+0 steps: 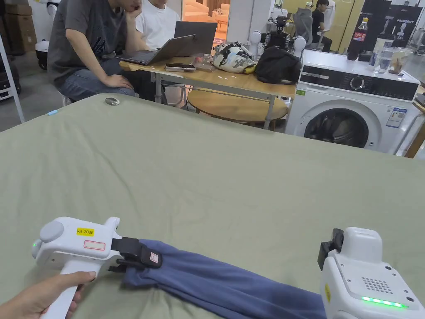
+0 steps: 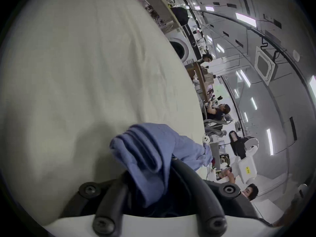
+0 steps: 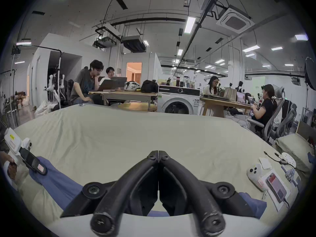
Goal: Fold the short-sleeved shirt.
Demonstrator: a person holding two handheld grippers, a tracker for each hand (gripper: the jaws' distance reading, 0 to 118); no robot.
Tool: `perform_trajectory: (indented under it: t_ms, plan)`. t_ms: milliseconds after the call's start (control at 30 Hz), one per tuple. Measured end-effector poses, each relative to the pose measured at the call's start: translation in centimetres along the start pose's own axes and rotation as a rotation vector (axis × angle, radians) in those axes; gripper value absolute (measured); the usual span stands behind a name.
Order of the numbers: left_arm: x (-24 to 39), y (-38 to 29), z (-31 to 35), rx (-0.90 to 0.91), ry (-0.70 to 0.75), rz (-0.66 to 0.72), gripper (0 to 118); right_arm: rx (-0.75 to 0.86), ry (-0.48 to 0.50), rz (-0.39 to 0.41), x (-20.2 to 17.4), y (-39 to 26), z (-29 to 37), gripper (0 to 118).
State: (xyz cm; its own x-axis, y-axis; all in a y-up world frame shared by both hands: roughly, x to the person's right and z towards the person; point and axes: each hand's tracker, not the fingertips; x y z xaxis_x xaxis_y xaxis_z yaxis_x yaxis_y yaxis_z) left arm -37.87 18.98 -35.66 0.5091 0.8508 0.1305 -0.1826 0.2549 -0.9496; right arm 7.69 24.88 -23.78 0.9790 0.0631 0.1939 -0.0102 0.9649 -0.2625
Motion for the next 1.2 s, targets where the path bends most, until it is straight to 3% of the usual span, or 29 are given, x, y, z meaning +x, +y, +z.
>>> perform_trajectory:
  t_ms: [167,400,533,700,1000,1200]
  plan:
    - [1.5,1.0,4.6,0.064,0.002,-0.035,3,0.000,0.004,-0.001,0.0,0.1,0.0,0]
    - [3.2,1.9,7.4,0.095,0.232,-0.062,3,-0.002,0.024,-0.003,-0.6,0.2,0.1,0]
    - [6.5,0.9,6.0,0.077,0.153,-0.085,3,-0.004,0.034,-0.006,-0.7,0.3,0.1,0]
    - [11.0,0.0,2.0,0.000,0.032,-0.117,3,-0.007,0.035,0.002,-0.5,0.1,0.4,0]
    - [13.8,-2.2,-11.9,-0.219,0.213,-0.168,3,-0.038,0.008,-0.016,1.2,-0.8,0.7,0]
    - [10.6,-1.4,-17.8,-0.235,0.342,-0.146,3,-0.053,-0.016,-0.011,2.5,-1.2,0.8,0]
